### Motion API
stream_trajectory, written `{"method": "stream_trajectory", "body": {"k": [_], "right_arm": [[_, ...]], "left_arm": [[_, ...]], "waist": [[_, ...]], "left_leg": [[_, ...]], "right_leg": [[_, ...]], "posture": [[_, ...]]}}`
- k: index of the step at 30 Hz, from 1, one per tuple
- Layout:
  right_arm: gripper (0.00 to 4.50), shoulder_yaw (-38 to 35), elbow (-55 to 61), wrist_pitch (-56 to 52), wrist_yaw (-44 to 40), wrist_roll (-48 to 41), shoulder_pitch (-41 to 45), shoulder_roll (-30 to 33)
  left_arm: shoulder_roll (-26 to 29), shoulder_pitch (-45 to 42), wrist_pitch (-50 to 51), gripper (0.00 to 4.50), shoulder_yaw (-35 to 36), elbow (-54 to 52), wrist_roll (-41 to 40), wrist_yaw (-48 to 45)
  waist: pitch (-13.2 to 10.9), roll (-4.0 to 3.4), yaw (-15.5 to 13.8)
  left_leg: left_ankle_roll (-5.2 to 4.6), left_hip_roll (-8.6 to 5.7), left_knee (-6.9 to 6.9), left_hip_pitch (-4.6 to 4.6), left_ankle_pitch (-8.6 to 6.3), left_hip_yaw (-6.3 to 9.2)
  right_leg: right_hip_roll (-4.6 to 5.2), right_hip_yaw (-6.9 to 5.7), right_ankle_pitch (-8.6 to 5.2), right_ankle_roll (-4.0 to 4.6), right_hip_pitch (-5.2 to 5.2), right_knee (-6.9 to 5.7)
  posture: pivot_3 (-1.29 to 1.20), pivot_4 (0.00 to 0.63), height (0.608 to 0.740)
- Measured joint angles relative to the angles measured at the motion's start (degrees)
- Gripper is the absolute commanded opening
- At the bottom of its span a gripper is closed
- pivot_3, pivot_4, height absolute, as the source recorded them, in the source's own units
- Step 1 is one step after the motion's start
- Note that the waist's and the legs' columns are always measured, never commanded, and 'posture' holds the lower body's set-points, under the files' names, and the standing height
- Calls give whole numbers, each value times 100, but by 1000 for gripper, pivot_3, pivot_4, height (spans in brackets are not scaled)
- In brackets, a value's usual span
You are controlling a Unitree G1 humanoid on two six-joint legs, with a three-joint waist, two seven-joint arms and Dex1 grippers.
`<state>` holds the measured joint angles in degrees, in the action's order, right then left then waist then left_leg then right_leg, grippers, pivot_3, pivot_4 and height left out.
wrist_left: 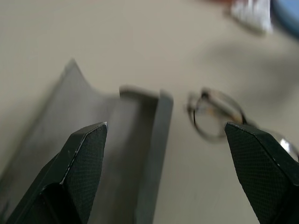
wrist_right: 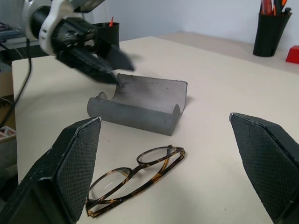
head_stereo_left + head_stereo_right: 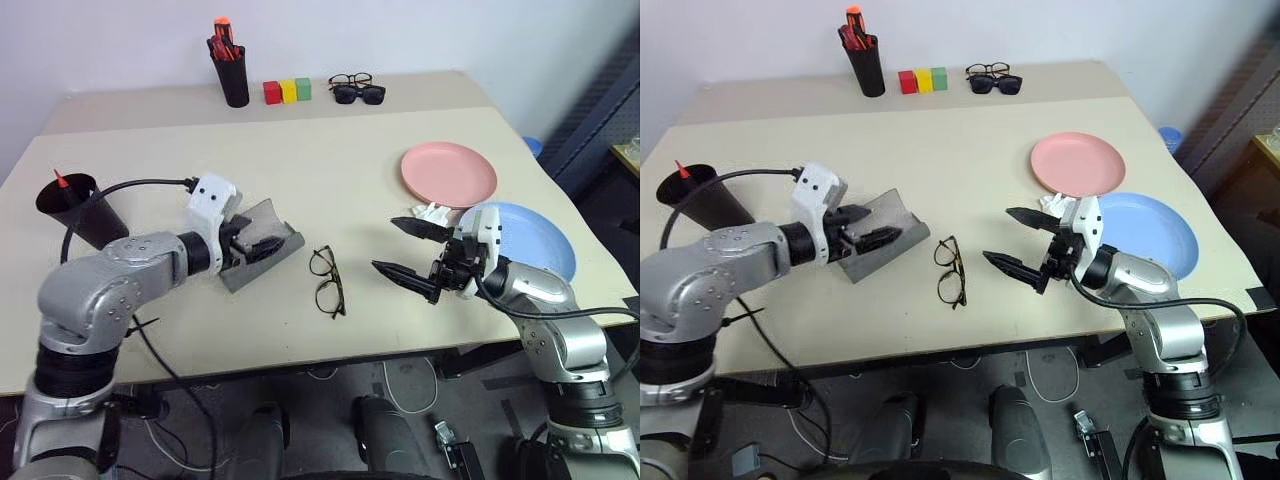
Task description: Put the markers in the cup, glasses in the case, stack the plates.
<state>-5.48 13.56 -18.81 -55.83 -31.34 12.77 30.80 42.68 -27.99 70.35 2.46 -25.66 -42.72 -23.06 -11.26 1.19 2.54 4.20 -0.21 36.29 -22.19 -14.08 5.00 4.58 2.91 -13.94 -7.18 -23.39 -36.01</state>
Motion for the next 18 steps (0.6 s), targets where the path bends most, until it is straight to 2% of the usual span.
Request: {"method": "stream_trajectory", "body": {"k": [4, 8, 11, 17, 18], "right_arm": [[4500, -13, 19, 52, 45, -3, -132, -3], [4500, -38, 20, 101, 111, -5, -198, -11], [4500, -47, 20, 167, 151, -6, -224, -10], [4500, -72, 20, 242, 183, -4, -311, -3], [4500, -75, 20, 260, 202, -4, -317, -2]], "left_arm": [[317, -193, 62, 4089, -594, 402, 381, -244], [189, -456, 47, 4089, -1153, 788, 800, -297], [39, -559, -17, 3277, -1673, 1127, 1126, -379], [41, -792, -513, 446, -2083, 1463, 1535, -997], [51, -829, -664, 446, -2184, 1511, 1633, -1157]], "waist": [[0, 0, -21], [0, 0, -26], [0, 1, -16], [1, -1, -17], [1, -2, -17]], "left_leg": [[0, 0, 0, -6, 0, -1], [0, 0, -2, -9, 0, -1], [0, 0, -6, -11, 0, -1], [0, 0, -6, -9, 0, -2], [0, 0, -3, -9, 0, -2]], "right_leg": [[1, 0, 1, 4, -2, 7], [1, 0, 1, 5, -3, 11], [1, 0, 7, 11, -6, 10], [2, 0, 6, 11, -5, 10], [2, 0, 3, 7, -4, 10]], "posture": [[0, 150, 740], [0, 150, 740], [0, 150, 740], [0, 150, 740], [0, 150, 740]]}}
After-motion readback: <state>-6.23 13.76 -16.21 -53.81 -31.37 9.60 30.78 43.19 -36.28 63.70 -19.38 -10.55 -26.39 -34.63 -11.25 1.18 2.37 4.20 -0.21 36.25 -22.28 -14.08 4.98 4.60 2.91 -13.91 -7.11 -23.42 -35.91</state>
